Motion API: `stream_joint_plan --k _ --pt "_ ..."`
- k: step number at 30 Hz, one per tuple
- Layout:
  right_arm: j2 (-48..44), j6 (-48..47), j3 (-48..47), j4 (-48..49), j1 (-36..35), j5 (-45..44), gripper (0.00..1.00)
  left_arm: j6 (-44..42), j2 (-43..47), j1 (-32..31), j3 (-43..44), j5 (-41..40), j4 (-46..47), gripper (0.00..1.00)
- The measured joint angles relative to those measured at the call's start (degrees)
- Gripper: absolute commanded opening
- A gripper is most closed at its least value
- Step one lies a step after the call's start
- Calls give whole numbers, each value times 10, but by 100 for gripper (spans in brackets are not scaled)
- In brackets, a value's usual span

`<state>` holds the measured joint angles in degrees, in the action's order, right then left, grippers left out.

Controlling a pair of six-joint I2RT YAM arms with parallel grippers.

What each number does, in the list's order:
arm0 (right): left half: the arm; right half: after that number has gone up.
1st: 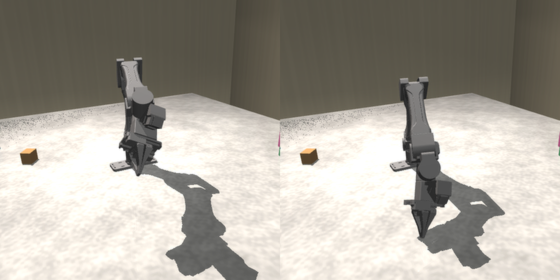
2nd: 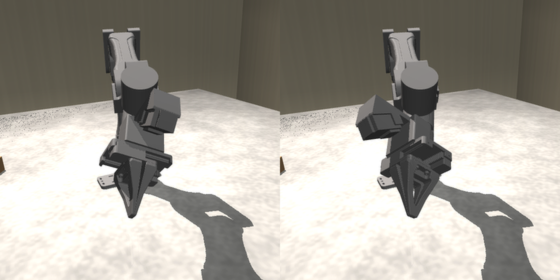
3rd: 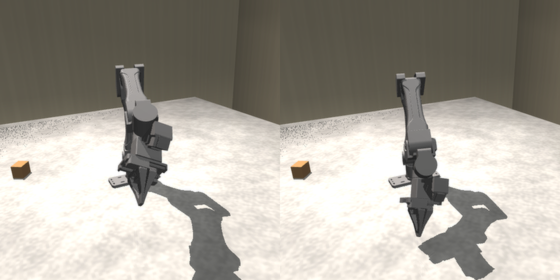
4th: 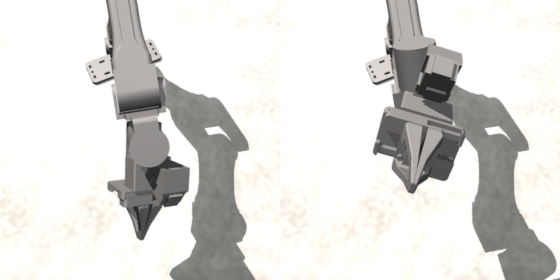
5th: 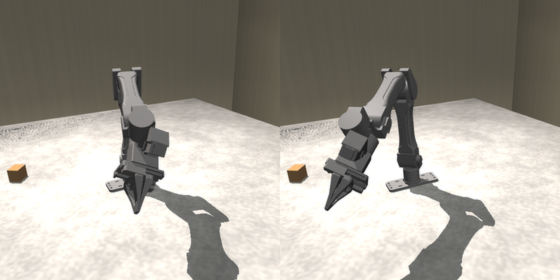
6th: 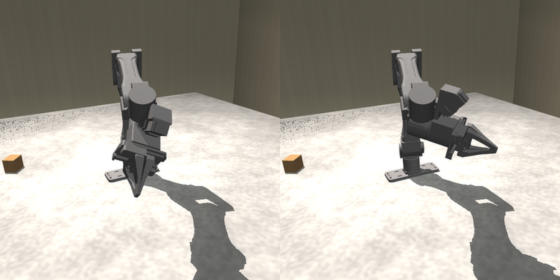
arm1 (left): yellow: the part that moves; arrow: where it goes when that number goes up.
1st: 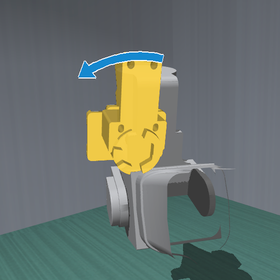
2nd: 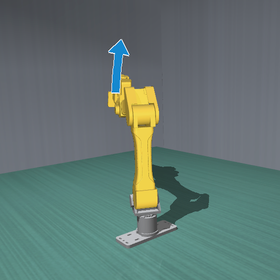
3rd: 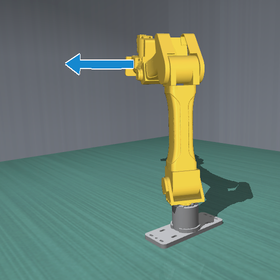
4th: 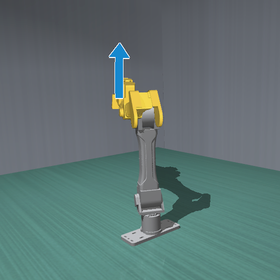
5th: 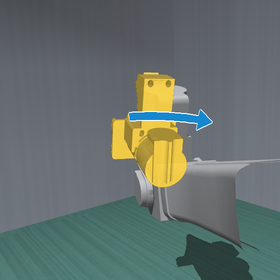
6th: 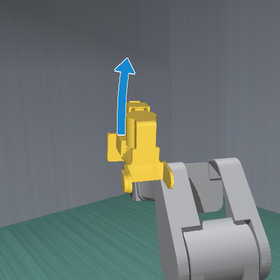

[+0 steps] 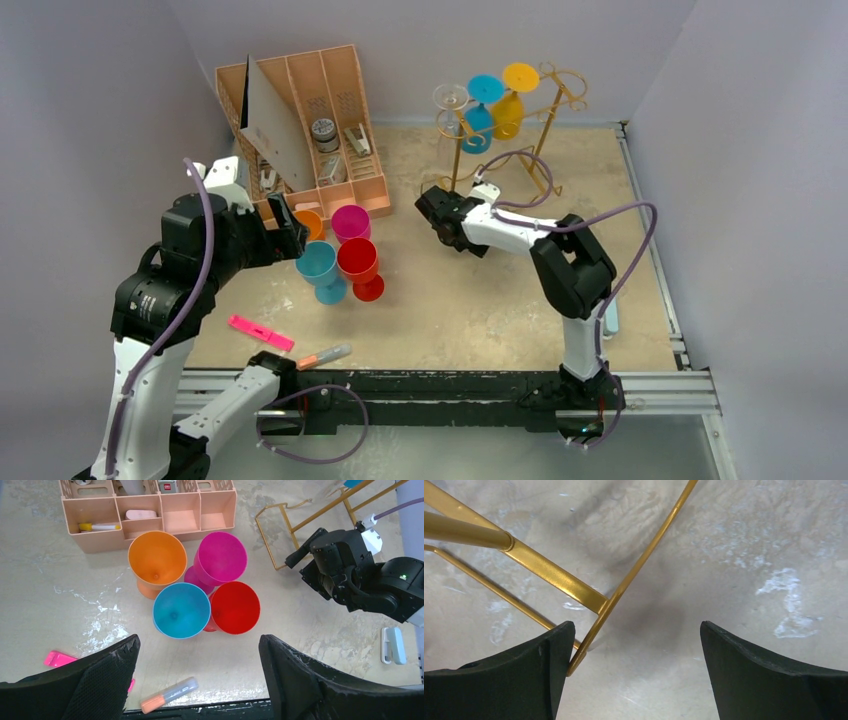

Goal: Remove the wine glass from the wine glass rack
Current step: Adjust the wine rack at the center of the board.

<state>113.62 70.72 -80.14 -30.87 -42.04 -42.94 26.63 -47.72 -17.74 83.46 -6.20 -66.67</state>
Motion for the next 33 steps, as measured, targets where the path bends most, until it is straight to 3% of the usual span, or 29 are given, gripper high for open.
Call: stream_joint_plan --k 18,33 --pt "-170 -64 229 39 42 -4 98 9 0 0 0 11 5 88" --pt "-302 -214 301 114 92 68 99 13 -21 0 -16 40 33 88"
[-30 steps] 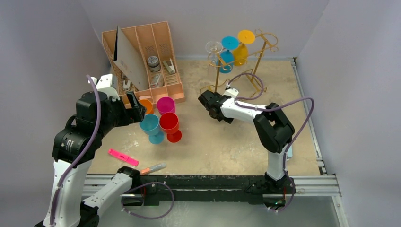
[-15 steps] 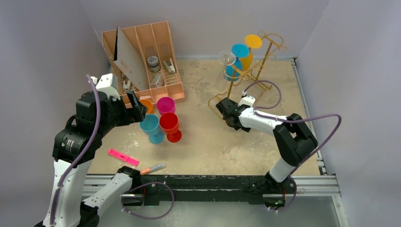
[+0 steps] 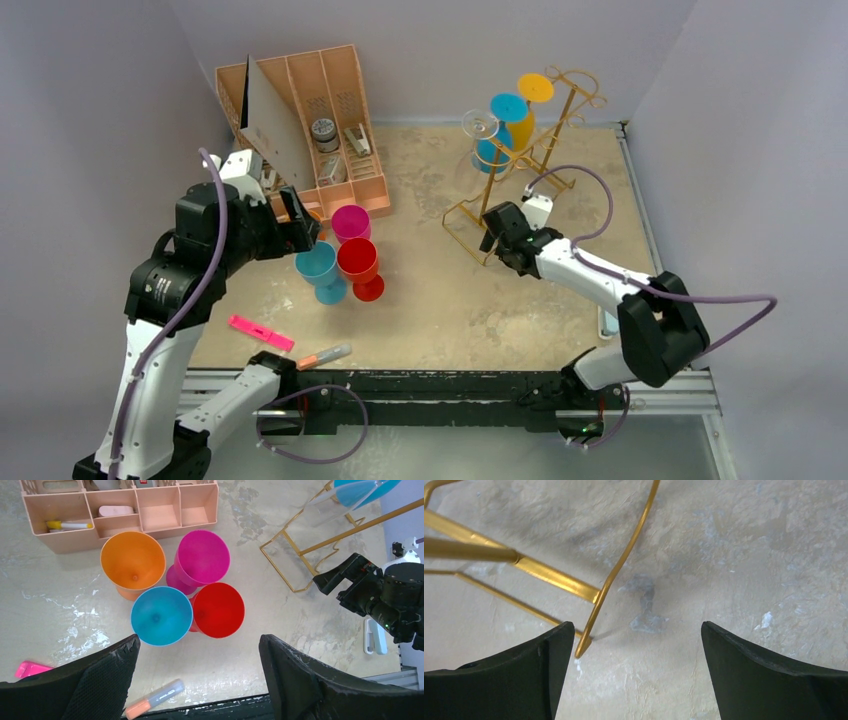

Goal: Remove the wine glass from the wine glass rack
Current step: Adjust the wine rack at the center of the board.

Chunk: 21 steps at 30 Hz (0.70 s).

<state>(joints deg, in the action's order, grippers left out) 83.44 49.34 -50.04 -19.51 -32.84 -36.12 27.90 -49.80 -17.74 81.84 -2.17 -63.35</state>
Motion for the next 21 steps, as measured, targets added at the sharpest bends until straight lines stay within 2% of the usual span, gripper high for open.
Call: stream_joint_plan --k 14,21 --pt "-155 -46 86 17 0 184 99 0 -11 0 -7 13 13 88" --pt "-329 -13 147 -47 0 238 93 0 -13 0 -12 17 18 88"
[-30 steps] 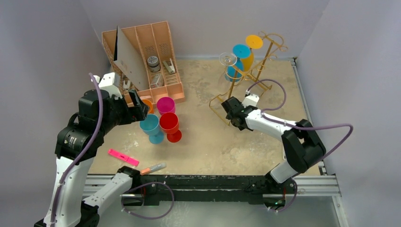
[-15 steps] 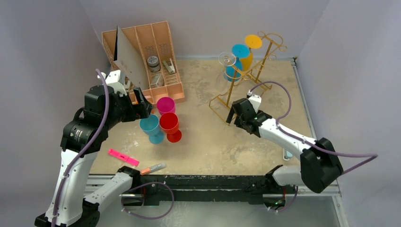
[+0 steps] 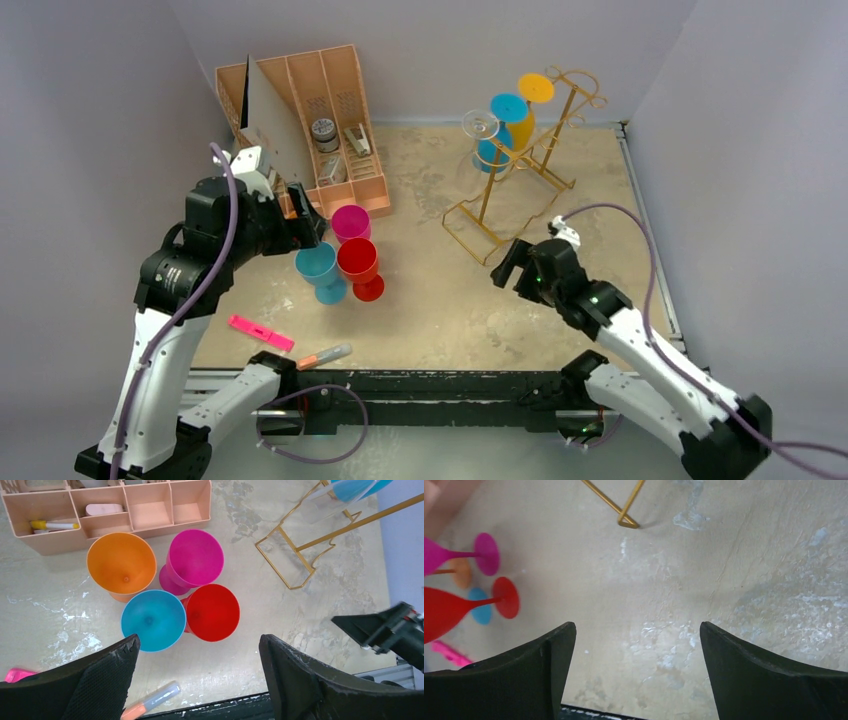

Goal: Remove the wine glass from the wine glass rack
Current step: Adjust the wine rack at the center of the board, then pick up the wine glass from the wine rack.

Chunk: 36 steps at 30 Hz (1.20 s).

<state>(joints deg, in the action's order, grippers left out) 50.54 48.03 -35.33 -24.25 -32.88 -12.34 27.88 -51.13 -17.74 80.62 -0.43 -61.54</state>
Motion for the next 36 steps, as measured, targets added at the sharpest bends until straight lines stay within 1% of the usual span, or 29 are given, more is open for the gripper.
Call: stream_joint_plan --k 3,6,8,12,14,16,17,20,22,26,31,36 --pt "-101 6 2 -27 0 2 88 0 -1 0 -3 6 7 88" --pt "-171 -2 -25 -58 0 -5 85 0 -5 0 -3 12 9 88" --pt "-188 -17 -67 -81 0 -15 83 0 -9 0 -3 15 11 88" --pt "-174 -66 -199 -113 0 -17 80 0 -10 0 -4 17 11 88" --pt "-142 -101 -288 -131 0 -11 78 0 -10 0 -5 18 12 88" --pt "-108 -125 -355 -148 0 -2 77 0 -10 0 -6 21 13 88" --pt "-79 -141 -399 -158 0 4 77 0 -10 0 -7 23 13 88" --pt "17 -186 -518 -176 0 31 71 0 -10 0 -7 34 16 88" --pt "80 -209 -575 -186 0 45 70 0 -11 0 -7 41 19 88" --pt "184 -232 -647 -200 5 75 70 -4 -16 0 -8 67 22 88" --pt "286 -222 -692 -204 39 135 68 -5 -19 0 -16 92 24 88" --pt "313 -194 -692 -191 88 177 66 -6 -6 0 -21 98 25 88"
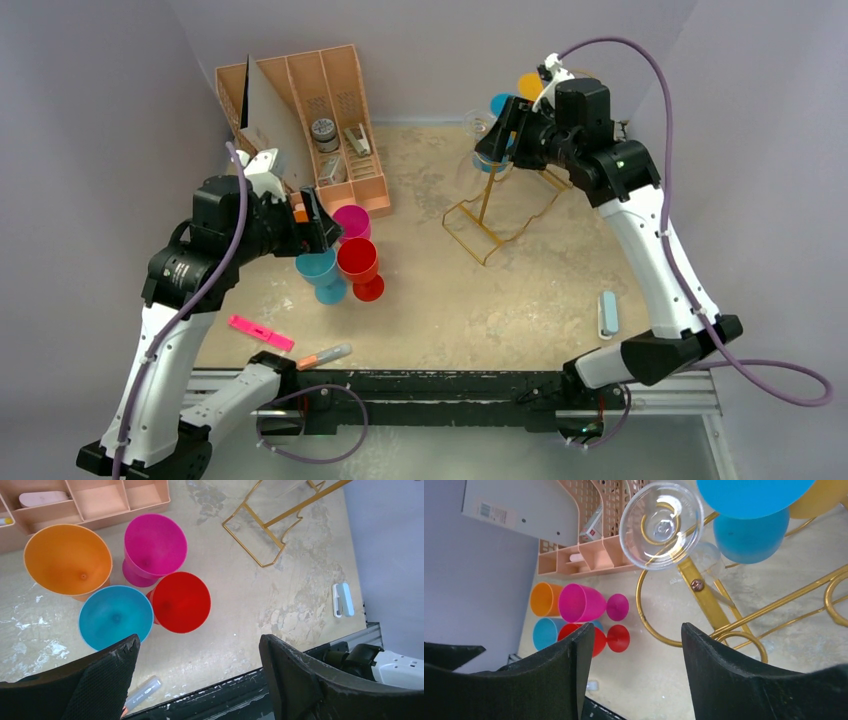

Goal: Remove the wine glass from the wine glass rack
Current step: Pick up the wine glass from the wine rack.

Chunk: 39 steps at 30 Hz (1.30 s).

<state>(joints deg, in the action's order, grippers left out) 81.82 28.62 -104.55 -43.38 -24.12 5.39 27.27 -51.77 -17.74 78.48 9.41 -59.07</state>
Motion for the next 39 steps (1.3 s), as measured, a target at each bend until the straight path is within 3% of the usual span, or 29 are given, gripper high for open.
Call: stream_joint_plan --k 10,23,39 --pt "33 27 -10 41 31 29 60 0 -1 0 -5 9 1 88" --pt "72 29 -15 82 33 -26 60 0 -2 0 -5 9 3 88" --pt "109 52 -8 126 37 -43 48 0 -5 0 -5 9 3 88"
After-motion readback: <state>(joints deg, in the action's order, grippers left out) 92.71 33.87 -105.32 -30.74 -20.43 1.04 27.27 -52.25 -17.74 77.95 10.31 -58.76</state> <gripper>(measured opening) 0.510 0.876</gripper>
